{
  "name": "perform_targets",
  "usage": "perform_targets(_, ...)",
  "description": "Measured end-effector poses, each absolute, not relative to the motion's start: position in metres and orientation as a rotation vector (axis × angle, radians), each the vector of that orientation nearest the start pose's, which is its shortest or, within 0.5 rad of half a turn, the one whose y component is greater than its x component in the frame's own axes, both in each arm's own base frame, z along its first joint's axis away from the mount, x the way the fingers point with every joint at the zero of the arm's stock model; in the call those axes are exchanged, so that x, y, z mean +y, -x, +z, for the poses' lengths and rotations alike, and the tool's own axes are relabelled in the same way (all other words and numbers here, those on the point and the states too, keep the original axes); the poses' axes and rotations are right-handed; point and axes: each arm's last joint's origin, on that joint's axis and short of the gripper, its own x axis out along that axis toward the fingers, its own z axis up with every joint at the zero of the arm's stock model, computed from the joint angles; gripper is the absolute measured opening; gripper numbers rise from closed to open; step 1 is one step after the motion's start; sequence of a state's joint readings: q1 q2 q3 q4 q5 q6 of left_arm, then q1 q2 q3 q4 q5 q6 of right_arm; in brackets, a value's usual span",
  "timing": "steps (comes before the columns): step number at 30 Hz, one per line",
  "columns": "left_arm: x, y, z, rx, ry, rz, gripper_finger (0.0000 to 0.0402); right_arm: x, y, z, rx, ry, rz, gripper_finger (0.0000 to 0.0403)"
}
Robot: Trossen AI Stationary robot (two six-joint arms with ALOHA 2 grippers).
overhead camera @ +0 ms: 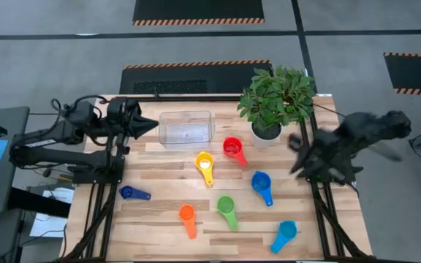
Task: Nest measuring cups in basket
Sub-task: Put the red measuring cup in the transparent bin
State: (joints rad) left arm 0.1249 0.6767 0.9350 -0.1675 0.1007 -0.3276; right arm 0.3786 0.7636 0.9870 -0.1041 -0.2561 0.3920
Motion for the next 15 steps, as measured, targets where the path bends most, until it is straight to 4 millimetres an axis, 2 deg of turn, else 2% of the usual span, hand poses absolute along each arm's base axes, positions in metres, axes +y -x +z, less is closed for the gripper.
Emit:
perform_targets(3, 0.013, -0.126, 0.403, -0.047, 0.296, 0.01, 0.0, 0.091, -0.177, 0.411, 0.101, -0.381, 0.655, 0.0111)
perform_targets(8, 0.011, -0.113, 0.406, -0.018, 0.279, 0.016, 0.0, 0.133, -0.245, 0.398, 0.244, -0.348, 0.486, 0.0111)
perform_targets(11, 0.01, -0.105, 0.402, 0.015, 0.287, 0.019, 0.0, 0.146, -0.282, 0.387, 0.301, -0.315, 0.328, 0.0111)
perform_targets(15, 0.009, -0.098, 0.394, 0.094, 0.303, 0.033, 0.0, 0.154, -0.331, 0.359, 0.416, -0.298, 0.125, 0.0111)
